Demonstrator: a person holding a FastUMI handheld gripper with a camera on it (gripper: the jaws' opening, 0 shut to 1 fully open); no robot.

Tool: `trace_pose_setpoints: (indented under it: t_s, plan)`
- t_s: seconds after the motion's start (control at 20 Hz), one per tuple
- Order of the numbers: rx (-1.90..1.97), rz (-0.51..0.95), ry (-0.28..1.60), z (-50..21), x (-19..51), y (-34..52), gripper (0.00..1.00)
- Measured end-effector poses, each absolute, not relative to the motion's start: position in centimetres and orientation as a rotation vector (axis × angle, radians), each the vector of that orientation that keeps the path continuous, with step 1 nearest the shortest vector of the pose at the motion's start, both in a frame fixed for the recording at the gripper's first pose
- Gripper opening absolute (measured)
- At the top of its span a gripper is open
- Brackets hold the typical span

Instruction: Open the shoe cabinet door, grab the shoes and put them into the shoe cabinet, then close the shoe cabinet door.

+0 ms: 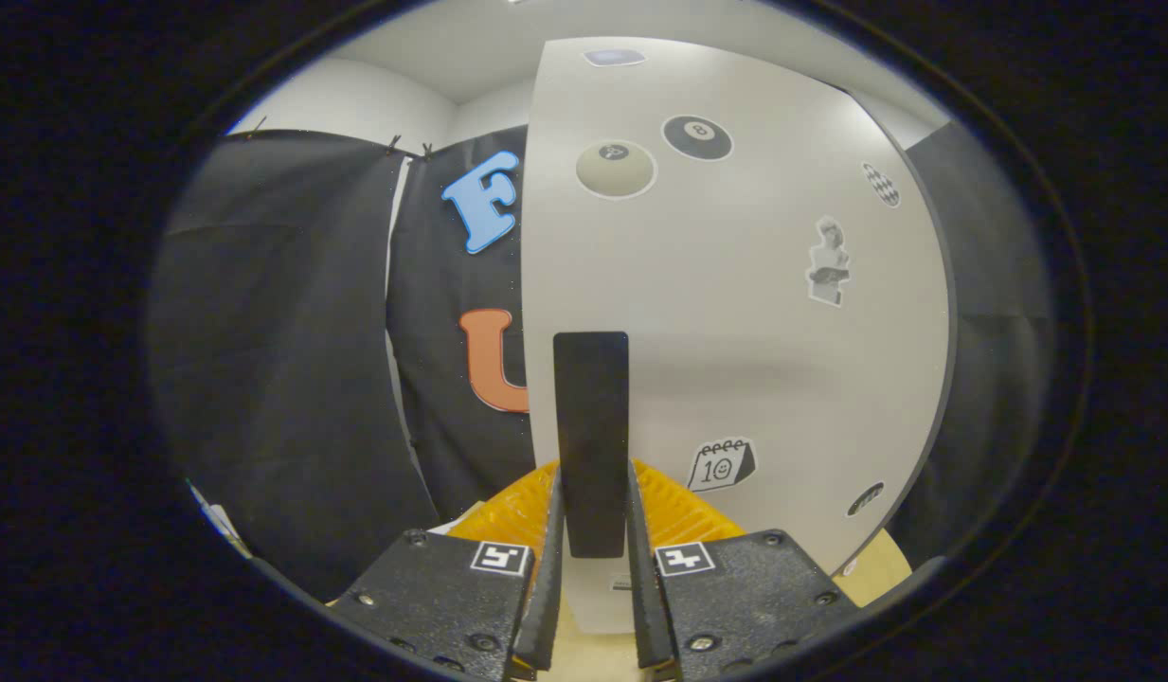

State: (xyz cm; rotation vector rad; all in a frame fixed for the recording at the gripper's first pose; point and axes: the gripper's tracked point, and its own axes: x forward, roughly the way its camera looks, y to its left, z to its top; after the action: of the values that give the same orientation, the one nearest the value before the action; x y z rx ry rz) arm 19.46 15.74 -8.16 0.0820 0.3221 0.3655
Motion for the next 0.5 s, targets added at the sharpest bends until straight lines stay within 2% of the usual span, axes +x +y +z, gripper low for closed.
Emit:
trace_pose_setpoints:
  t_s: [0.2,0.5]
  plan:
    - [0.107,0.426,0.314,-7.7,18.1,14.9,0.34]
    - [0.125,0.434,0.313,-7.2,16.6,13.9,0.32]
